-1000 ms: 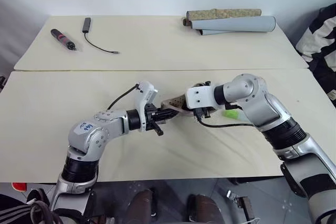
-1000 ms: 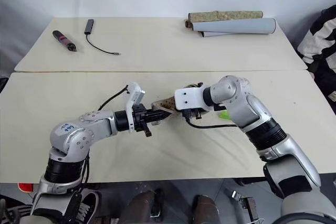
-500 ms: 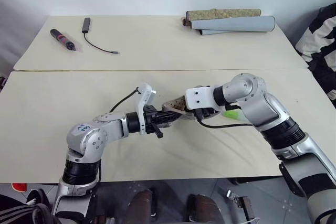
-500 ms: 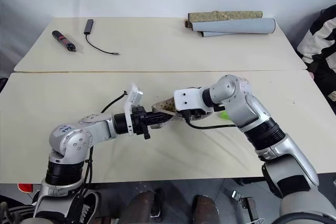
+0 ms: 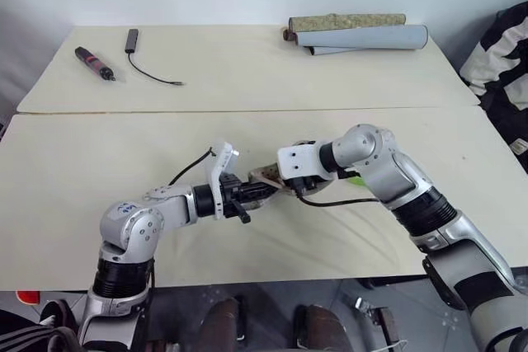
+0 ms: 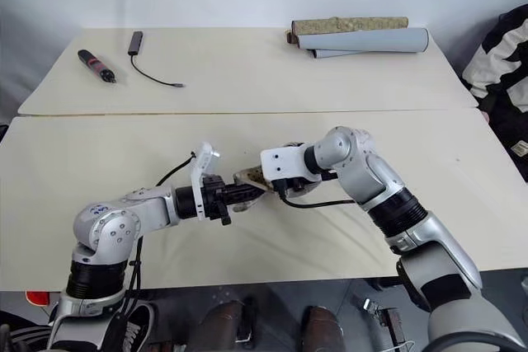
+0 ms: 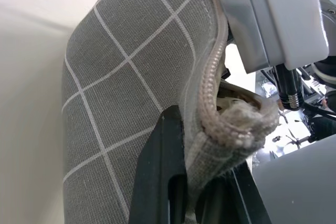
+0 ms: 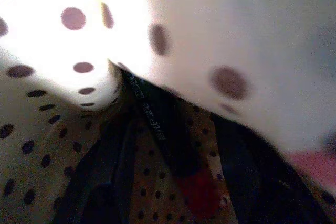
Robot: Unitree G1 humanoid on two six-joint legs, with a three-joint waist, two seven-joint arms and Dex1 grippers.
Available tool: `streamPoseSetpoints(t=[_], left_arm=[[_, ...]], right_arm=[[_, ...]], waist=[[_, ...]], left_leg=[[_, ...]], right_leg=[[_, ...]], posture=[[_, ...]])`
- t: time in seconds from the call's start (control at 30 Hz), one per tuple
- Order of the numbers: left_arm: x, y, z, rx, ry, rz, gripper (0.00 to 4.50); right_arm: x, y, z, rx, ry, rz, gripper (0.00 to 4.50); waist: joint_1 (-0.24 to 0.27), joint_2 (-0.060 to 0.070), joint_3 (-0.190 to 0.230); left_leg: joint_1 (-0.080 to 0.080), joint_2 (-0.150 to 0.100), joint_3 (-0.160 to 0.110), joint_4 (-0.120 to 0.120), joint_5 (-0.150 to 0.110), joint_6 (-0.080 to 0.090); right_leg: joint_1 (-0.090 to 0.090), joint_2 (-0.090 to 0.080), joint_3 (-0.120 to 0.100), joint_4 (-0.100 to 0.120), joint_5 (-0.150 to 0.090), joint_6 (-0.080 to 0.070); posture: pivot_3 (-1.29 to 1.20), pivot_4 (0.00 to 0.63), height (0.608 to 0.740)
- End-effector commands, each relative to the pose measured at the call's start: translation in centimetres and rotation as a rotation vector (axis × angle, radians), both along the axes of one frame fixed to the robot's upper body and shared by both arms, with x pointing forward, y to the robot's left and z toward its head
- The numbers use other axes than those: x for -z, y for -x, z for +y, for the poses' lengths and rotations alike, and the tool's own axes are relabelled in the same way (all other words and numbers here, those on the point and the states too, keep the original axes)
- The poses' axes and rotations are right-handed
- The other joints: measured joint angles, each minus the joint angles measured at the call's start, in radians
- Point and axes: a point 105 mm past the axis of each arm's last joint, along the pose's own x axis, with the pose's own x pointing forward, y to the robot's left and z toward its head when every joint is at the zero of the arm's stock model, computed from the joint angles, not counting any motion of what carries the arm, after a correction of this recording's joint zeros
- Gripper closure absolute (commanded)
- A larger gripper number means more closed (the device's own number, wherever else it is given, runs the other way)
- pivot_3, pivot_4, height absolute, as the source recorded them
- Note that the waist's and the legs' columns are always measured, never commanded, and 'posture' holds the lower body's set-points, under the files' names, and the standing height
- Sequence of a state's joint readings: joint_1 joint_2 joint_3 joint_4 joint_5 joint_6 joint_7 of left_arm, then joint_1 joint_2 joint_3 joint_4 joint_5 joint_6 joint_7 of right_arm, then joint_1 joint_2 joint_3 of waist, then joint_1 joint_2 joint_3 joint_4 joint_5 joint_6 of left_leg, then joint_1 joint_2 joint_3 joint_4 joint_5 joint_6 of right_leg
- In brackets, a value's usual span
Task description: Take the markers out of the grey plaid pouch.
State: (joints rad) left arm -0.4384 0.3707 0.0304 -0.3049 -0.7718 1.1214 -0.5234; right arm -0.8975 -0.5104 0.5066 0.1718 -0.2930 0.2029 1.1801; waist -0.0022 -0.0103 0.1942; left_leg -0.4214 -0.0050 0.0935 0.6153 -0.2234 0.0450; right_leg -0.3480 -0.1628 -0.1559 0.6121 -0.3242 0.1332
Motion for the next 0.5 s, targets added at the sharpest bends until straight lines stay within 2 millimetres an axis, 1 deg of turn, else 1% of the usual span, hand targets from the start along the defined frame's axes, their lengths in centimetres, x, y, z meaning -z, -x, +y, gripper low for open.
streamPoseSetpoints(t=[0.03,0.2,0.43,0.5], left_arm=[[-1.0,0.6,-0.7,0.041,0.028,-0.048,4.5],[-1.1,0.5,-0.7,0.032,0.025,-0.064,4.5],[-1.1,0.6,-0.8,0.033,0.028,-0.07,4.5],[-1.1,0.5,-0.8,0.03,0.027,-0.072,4.5]], right_arm=[[0.0,-0.4,0.9,-0.005,-0.012,-0.023,2.17],[0.9,-1.0,0.8,0.016,-0.007,-0.025,2.17],[2.2,-0.9,0.9,0.029,-0.027,0.019,2.17],[2.2,-0.7,0.8,0.039,-0.039,0.04,2.55]], waist=[[-0.002,0.0,0.0],[-0.003,0.0,0.0],[-0.005,0.0,0.0],[-0.006,0.0,0.0]], left_leg=[[0.0,0.0,0.0,0.0,0.0,0.0],[0.001,0.0,0.0,0.0,0.0,0.0],[0.002,0.001,0.0,0.0,0.0,-0.001],[0.002,0.001,0.0,0.0,0.0,-0.001]], right_leg=[[0.0,0.0,0.0,0.0,0.0,0.0],[0.0,0.0,0.0,0.0,0.0,0.0],[0.001,0.001,0.0,0.001,0.0,0.0],[0.001,0.001,0.001,0.001,0.0,0.0]], posture=[[0.0,0.15,0.74],[0.0,0.15,0.74],[0.0,0.15,0.74],[0.0,0.15,0.74]])
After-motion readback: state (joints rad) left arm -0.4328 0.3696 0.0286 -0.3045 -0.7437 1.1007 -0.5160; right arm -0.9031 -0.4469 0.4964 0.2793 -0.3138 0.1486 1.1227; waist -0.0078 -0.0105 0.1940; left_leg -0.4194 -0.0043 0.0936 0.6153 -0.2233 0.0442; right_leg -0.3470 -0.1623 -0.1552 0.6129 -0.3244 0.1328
